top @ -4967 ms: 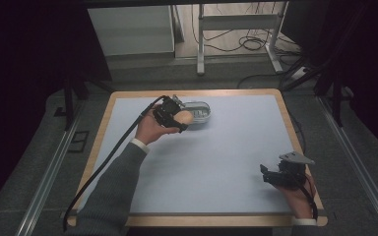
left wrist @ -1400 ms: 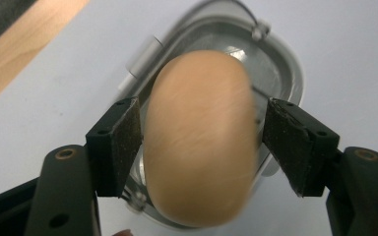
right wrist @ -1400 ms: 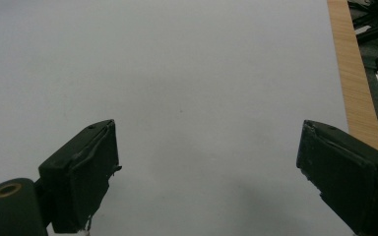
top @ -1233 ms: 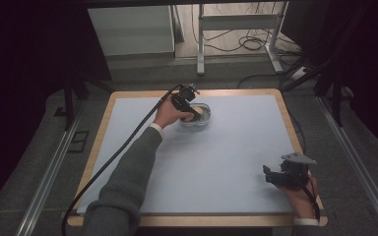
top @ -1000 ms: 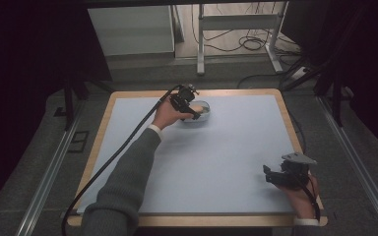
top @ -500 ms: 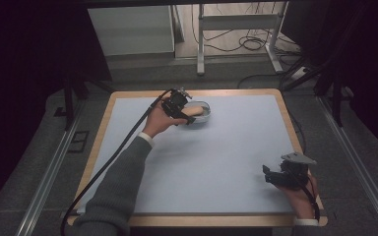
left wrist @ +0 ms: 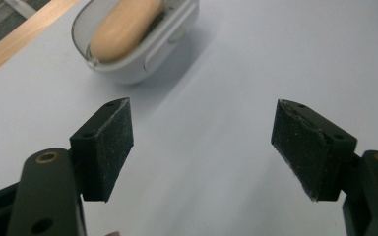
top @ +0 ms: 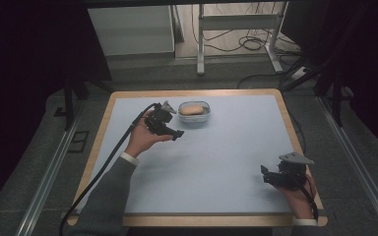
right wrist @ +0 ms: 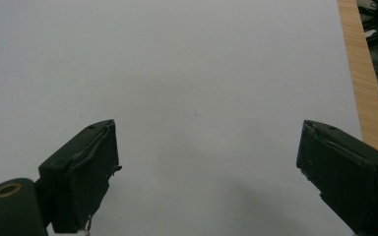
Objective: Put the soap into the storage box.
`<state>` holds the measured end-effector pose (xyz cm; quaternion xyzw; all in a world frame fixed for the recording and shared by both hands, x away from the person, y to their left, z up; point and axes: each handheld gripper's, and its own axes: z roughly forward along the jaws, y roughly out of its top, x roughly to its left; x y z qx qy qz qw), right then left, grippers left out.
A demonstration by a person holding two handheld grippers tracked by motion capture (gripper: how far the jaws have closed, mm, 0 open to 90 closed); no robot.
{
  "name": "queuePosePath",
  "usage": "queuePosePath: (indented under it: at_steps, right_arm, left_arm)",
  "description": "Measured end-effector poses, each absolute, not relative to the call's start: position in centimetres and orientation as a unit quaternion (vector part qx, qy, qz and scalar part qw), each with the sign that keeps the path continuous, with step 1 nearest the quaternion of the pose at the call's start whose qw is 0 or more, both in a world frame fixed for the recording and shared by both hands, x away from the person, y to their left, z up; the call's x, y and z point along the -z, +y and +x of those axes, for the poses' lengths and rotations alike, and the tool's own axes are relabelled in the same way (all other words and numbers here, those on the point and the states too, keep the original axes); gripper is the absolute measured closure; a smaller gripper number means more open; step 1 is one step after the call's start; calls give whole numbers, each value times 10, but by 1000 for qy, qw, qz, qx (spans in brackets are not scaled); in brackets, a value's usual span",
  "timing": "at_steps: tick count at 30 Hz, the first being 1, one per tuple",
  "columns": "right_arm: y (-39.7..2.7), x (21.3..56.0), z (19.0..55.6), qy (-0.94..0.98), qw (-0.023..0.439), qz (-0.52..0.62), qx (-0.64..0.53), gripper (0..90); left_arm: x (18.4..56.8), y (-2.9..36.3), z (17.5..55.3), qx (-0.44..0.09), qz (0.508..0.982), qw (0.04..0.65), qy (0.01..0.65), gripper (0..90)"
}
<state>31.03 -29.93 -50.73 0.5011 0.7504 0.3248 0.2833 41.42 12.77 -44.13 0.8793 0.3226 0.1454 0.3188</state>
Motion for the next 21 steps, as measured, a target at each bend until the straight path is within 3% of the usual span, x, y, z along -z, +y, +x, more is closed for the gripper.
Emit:
queuePosePath:
  at_steps: [10,21]
  right_arm:
    - [-297,508,310,754,284,497,-322,88]
    - [-296,508,309,756,284,495,-321,88]
  left_arm:
    - [469,168,366,-142,860,344,350,234]
    - [497,195,339,-130,845,353,380,228]
